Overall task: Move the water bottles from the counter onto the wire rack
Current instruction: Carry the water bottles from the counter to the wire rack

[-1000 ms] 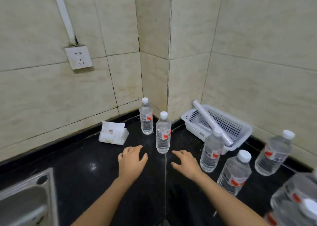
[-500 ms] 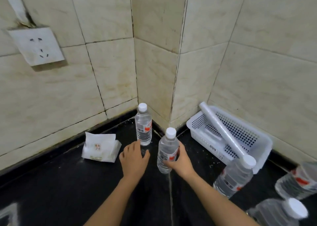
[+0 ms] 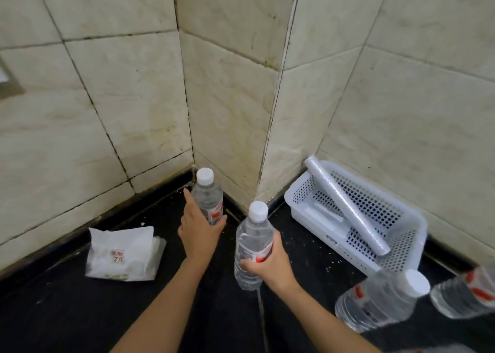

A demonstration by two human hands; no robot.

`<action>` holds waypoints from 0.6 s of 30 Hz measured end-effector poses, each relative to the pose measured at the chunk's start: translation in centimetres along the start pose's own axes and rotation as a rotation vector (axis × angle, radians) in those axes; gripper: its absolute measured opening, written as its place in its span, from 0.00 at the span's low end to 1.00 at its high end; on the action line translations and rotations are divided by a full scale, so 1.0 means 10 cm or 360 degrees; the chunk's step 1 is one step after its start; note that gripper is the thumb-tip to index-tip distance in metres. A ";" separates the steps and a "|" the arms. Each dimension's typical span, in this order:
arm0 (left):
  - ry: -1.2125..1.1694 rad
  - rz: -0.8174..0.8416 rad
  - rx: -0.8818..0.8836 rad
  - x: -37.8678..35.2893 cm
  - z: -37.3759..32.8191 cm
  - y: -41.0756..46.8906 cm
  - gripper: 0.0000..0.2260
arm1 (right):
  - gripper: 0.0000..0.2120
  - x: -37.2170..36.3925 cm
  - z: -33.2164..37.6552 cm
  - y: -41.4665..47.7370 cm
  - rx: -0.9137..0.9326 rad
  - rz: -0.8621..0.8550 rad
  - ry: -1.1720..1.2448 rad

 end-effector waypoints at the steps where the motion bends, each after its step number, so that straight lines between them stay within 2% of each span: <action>1: -0.0091 -0.0010 -0.0012 0.00 0.01 0.02 0.49 | 0.35 -0.01 -0.01 0.00 -0.0009 -0.0017 0.0005; 4: -0.0309 -0.0031 -0.0040 0.02 -0.01 0.08 0.50 | 0.35 -0.03 -0.02 -0.02 -0.0036 -0.0073 -0.0008; 11: -0.0329 -0.0023 -0.0068 0.12 -0.05 0.03 0.38 | 0.34 -0.08 0.00 -0.18 -0.0066 -0.0173 -0.0008; 18: -0.0411 0.0240 -0.0157 0.27 0.04 -0.54 0.35 | 0.31 -0.05 0.04 -0.48 -0.0108 -0.0233 -0.0050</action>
Point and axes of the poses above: each hand's wrist, its own y-axis towards the middle knuckle, its own x-axis out of the back of the hand, z = x × y, the point moved 10 cm from there along y, towards the middle knuckle, and after that the axes turned 10 degrees about z, right-handed, at the moved point
